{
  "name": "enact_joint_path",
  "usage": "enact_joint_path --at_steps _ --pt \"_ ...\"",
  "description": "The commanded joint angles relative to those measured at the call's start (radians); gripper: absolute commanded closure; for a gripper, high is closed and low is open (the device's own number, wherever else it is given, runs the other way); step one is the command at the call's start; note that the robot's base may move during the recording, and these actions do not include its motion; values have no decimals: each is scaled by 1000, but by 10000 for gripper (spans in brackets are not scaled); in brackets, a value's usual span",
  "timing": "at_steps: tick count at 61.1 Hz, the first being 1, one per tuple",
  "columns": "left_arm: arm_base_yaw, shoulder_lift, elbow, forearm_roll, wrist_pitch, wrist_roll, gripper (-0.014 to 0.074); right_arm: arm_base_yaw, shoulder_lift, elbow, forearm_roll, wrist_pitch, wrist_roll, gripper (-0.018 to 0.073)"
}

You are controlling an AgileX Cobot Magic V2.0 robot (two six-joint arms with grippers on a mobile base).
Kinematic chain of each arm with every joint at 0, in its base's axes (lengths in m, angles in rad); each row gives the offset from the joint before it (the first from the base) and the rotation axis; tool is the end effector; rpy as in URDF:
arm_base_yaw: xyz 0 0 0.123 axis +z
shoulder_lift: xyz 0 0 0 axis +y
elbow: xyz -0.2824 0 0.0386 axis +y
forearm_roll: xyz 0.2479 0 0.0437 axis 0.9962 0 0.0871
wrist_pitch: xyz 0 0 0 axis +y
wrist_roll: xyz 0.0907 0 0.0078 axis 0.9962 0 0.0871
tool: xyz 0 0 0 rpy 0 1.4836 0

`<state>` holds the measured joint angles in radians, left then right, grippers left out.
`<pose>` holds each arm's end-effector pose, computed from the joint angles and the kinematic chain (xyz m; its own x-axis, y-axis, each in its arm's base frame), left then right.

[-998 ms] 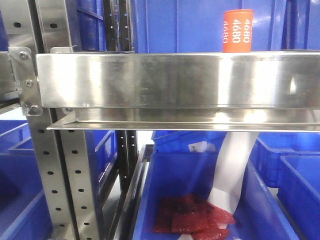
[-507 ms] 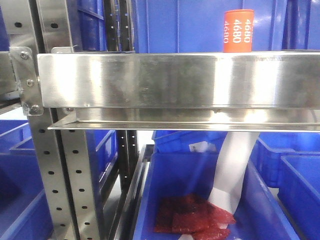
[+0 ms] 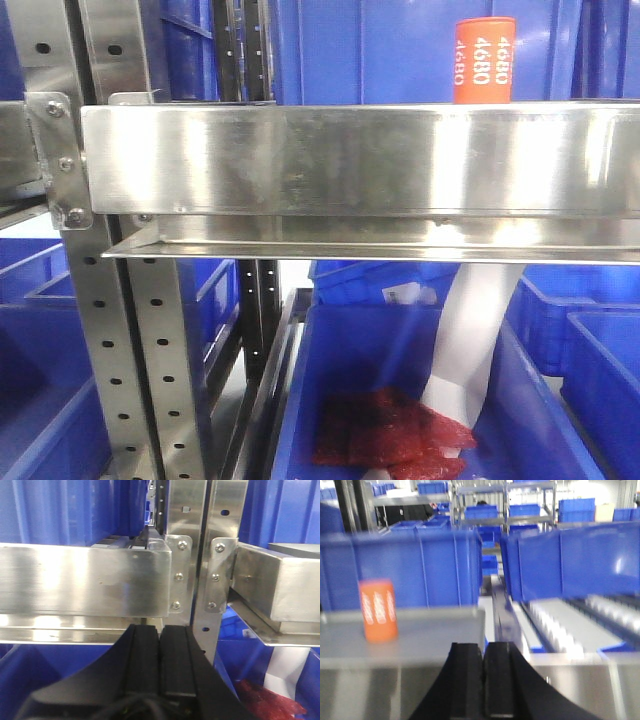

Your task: Grab orange capacitor from left shelf to right conveyor

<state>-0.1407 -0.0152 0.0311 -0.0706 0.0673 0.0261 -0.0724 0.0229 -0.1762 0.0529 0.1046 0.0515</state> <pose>0.0560 -0.0084 0.1973 -0.0023 -0.0444 -0.9990 0.1450 0.9884 -0.0443 0.0470 -0.0029 0.2613 0.1415 0.0939 -0.9855 0.0525 0.9934 0.1022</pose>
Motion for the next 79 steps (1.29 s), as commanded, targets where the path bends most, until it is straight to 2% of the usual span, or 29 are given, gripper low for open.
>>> enact_joint_path --at_steps 1,4,9,13,22,25,30,45,62,79 --pt "-3 -9 -4 -3 -91 -2 723 -4 95 -149 3 -17 -1 497" --pt "-3 -9 -4 -3 -91 -2 723 -4 153 -207 3 -9 -1 489" --pt "-3 -9 -4 -3 -91 -2 723 1 243 -286 3 -11 -1 405" --pt "-3 -9 -4 -3 -91 -2 723 15 320 -345 3 -10 -1 296" --pt "-3 -9 -4 -3 -91 -2 723 67 479 -443 2 -12 -1 -18" --pt "-3 -9 -4 -3 -91 -2 723 93 536 -474 2 -13 -1 -79" --pt "-3 -9 -4 -3 -91 -2 723 153 634 -528 2 -13 -1 -55" --pt "-3 -9 -4 -3 -91 -2 723 323 926 -682 1 -28 -1 -56" --pt "-3 -9 -4 -3 -91 -2 723 342 1197 -780 -24 -91 -1 -56" --pt "-3 -9 -4 -3 -91 -2 723 369 1301 -782 -31 -165 -1 -56"
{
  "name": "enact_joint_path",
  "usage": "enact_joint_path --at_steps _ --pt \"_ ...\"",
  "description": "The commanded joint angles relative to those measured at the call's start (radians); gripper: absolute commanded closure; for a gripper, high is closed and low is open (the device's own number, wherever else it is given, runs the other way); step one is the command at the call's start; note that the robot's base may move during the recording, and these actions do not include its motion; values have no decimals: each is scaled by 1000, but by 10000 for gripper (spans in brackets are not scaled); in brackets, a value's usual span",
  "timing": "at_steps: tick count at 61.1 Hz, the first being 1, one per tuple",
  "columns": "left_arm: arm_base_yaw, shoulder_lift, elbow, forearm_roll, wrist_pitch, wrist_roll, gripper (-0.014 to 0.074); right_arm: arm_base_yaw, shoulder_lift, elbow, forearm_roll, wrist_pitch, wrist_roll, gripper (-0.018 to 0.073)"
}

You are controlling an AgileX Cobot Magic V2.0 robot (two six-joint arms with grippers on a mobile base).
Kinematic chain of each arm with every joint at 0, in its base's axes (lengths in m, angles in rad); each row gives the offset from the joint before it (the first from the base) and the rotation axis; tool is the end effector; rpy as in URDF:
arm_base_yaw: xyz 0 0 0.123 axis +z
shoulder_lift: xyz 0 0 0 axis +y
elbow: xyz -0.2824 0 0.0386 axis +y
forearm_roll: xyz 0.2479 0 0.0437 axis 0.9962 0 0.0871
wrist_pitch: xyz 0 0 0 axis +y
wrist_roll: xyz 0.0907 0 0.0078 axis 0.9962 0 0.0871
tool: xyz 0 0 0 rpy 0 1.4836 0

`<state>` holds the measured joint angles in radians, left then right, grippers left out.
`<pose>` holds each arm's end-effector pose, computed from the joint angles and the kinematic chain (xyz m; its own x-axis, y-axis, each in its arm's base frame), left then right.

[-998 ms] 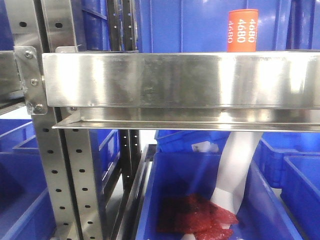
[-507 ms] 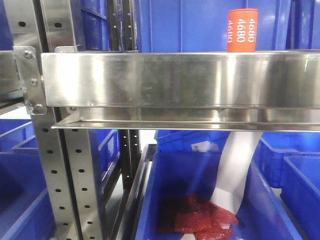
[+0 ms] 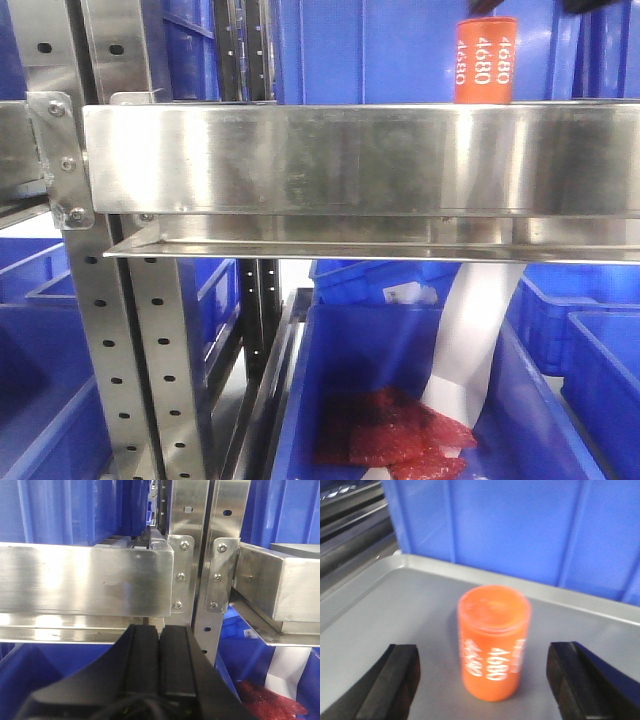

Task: Grab orange capacitor from left shelf to right conveyor
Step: 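Close the right gripper on the orange capacitor and lift it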

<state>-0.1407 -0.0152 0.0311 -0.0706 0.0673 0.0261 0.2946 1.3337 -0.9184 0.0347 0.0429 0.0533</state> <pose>0.0560 -0.0084 0.1973 -0.0023 -0.0444 -0.9990 0.1450 0.9884 -0.0443 0.2875 0.0874 0.3134 -0.3712 -0.0208 -0.9283 -0.2601 0.9621 0.0824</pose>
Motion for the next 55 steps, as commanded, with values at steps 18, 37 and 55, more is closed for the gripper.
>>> enact_joint_path --at_steps 18,37,55 --pt "-3 -9 -4 -3 -91 -2 723 -4 75 -40 -15 -177 -3 -56" --pt "-3 -9 -4 -3 -91 -2 723 -42 149 -40 -15 -285 -3 -55" --pt "-3 -9 -4 -3 -91 -2 723 -42 167 -40 -15 -328 -3 242"
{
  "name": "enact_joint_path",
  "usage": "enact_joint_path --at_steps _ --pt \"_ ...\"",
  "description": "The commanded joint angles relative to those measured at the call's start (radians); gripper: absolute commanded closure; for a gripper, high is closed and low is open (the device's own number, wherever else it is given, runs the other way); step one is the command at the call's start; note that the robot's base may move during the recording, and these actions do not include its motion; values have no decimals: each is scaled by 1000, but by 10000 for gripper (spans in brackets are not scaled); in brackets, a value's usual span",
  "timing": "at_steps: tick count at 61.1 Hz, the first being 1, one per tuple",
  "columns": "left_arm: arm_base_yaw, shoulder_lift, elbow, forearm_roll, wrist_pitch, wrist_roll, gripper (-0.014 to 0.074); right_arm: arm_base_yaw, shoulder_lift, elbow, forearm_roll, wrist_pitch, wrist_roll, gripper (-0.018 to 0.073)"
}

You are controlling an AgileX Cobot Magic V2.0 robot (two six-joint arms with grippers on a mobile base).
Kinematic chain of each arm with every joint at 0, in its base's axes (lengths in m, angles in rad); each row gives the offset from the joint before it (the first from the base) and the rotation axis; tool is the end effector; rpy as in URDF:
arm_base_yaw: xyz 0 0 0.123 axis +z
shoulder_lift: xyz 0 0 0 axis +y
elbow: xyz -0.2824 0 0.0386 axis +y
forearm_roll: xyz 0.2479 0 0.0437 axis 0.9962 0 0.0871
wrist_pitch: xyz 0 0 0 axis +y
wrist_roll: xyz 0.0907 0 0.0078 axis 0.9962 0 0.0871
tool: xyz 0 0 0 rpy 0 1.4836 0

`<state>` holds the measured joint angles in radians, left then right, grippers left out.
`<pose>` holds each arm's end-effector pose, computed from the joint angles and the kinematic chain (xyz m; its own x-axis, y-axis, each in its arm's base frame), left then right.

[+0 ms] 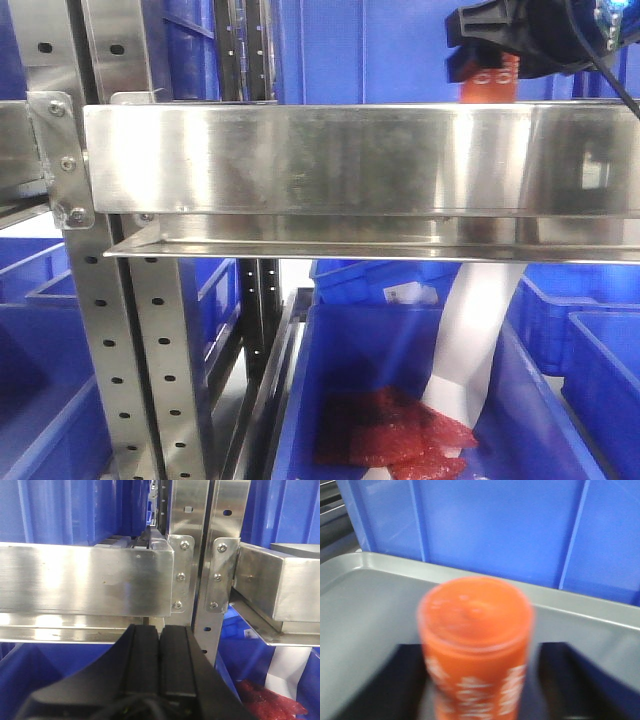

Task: Grab orange capacitor from left shelf to right conveyor
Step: 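Close the right gripper on the orange capacitor and lift it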

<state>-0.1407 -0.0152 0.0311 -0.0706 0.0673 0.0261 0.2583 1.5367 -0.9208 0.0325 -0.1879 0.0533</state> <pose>0.0560 -0.0084 0.1973 -0.0023 -0.0444 -0.9990 0.1450 0.9884 -0.0443 0.3311 0.0869 0.2685 -0.3433 -0.0027 -0.9392 -0.2215 0.9720 0.0782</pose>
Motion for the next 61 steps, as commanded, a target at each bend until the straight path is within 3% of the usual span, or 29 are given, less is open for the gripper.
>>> enact_joint_path --at_steps 1,6,11,26,43,61 --pt "-3 -9 -4 -3 -91 -2 723 -5 -36 -37 -13 -99 -3 269" --pt "-3 -9 -4 -3 -91 -2 723 -5 -40 -39 -13 -107 -3 398" --pt "-3 -9 -4 -3 -91 -2 723 -5 -54 -43 -16 -107 -3 450" --pt "-3 -9 -4 -3 -91 -2 723 -6 -211 -71 -61 22 -3 447" --pt "-3 -9 -4 -3 -91 -2 723 -6 -488 -53 -89 376 -3 447" --pt "-3 -9 -4 -3 -91 -2 723 -6 -854 179 -89 432 -3 447"
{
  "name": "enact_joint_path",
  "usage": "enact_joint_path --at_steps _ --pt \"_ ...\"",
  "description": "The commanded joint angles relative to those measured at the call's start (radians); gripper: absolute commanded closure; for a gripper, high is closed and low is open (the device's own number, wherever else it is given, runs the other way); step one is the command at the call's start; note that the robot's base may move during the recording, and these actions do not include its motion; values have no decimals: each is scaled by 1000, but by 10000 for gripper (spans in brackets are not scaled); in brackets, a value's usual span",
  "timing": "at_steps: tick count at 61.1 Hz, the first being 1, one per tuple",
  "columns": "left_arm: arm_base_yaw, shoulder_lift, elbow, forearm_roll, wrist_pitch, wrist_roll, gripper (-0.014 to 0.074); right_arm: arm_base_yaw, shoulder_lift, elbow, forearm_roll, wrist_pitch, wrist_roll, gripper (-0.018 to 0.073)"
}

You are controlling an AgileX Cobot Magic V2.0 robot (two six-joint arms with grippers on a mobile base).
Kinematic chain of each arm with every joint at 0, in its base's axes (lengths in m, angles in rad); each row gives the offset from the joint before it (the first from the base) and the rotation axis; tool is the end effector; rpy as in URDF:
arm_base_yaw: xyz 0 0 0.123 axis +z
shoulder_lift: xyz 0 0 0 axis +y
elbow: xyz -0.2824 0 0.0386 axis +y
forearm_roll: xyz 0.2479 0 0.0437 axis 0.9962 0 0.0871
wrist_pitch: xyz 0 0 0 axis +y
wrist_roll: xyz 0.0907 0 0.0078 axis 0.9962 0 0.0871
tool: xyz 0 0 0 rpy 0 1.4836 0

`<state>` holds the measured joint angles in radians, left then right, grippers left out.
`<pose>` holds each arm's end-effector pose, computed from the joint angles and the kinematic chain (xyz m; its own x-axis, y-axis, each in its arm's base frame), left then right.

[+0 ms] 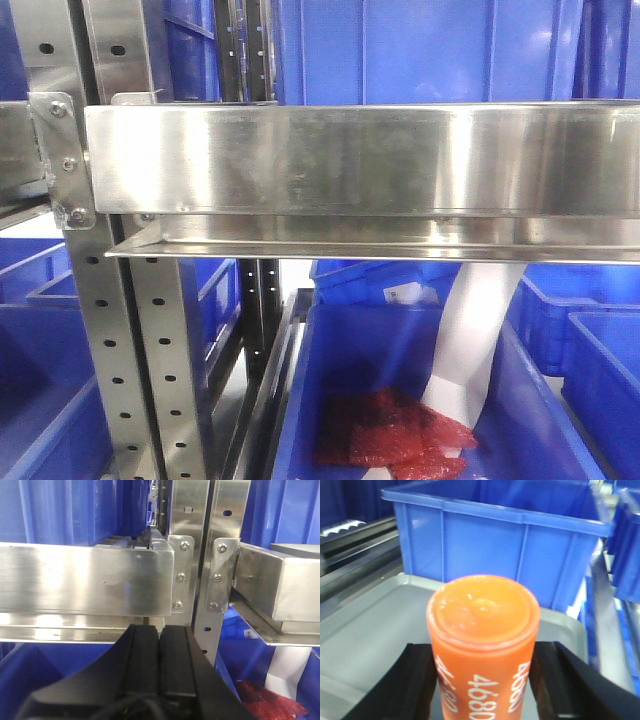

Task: Grab orange capacitor from left shelf to right conveyor
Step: 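Close the right gripper on the orange capacitor and lift it, then withdraw the right gripper holding the capacitor out of the shelf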

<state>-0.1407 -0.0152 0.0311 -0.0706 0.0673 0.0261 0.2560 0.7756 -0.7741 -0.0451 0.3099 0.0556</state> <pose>0.0560 -0.0084 0.1973 -0.0023 -0.0444 -0.9990 0.1450 0.9884 -0.0443 0.1571 0.0398 0.3713 -0.2178 -0.0439 -0.9750 -0.2375 0.9713 0.0093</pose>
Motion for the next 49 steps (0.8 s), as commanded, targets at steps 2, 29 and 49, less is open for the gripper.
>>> enact_joint_path --at_steps 2,29,49 --pt "-3 -9 -4 -3 -91 -2 723 -4 -138 57 -11 -56 -5 447" --pt "-3 -9 -4 -3 -91 -2 723 -4 -588 283 -11 30 -5 447" --pt "-3 -9 -4 -3 -91 -2 723 -4 -635 283 -12 37 -5 447"
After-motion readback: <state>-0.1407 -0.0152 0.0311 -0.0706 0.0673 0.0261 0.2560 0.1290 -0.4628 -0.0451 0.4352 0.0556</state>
